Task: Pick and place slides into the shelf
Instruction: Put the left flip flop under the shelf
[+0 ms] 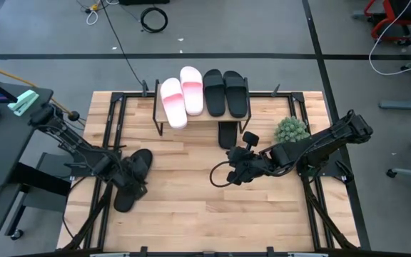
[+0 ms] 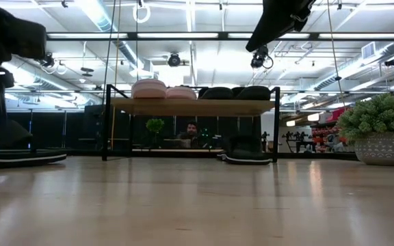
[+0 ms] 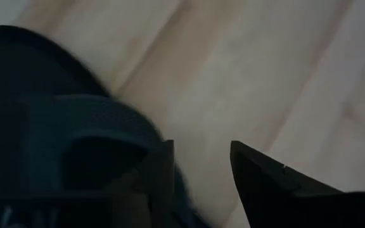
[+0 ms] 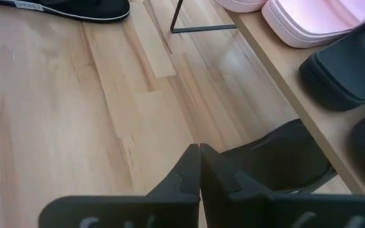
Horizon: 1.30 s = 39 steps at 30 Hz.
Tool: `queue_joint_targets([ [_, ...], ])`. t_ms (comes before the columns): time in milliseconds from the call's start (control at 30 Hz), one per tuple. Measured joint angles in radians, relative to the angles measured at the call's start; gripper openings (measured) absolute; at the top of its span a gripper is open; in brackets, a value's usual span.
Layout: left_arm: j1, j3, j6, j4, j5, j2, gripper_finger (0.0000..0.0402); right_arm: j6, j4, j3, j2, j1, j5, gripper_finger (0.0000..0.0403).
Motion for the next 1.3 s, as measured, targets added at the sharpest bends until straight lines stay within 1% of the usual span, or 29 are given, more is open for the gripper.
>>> queue_joint_targets([
  [100,0.021,0.000,0.000,-0.034,0.000,0.000,0.0150,0.000,0.000,0.000,0.000,0.000,0.000,0.0004],
  [200,0.039,0.000,-0.008,-0.034,0.000,0.000,0.0143,-0.001,0.000,0.000,0.000,0.000,0.000,0.0004],
  [333,0.047,0.000,-0.077,-0.031,0.006,0.000,0.0138,-0.001,0.000,0.000,0.000,0.000,0.000,0.0004],
  [467,0.046,0.000,-0.105,-0.018,0.036,0.000,0.0137,-0.001,0.000,0.000,0.000,0.000,0.000,0.0004],
  [633,0.045,0.000,-0.104,0.048,0.080,0.000,0.0138,-0.002,0.000,0.000,0.000,0.000,0.000,0.0004],
  [733,0.045,0.000,-0.105,0.044,0.113,0.000,0.0131,-0.002,0.000,0.000,0.000,0.000,0.000,0.0004],
  [900,0.045,0.000,-0.105,0.040,0.116,0.000,0.0114,-0.003,0.000,0.000,0.000,0.000,0.000,0.0004],
  [1100,0.045,0.000,-0.170,-0.043,0.146,0.000,0.0103,-0.003,0.000,0.000,0.000,0.000,0.000,0.0004],
  [1200,0.045,0.000,-0.204,-0.088,0.156,0.000,0.0106,-0.003,0.000,0.000,0.000,0.000,0.000,0.0004],
  [1300,0.045,0.000,-0.208,-0.098,0.155,0.000,0.0114,-0.003,0.000,0.000,0.000,0.000,0.000,0.0004],
])
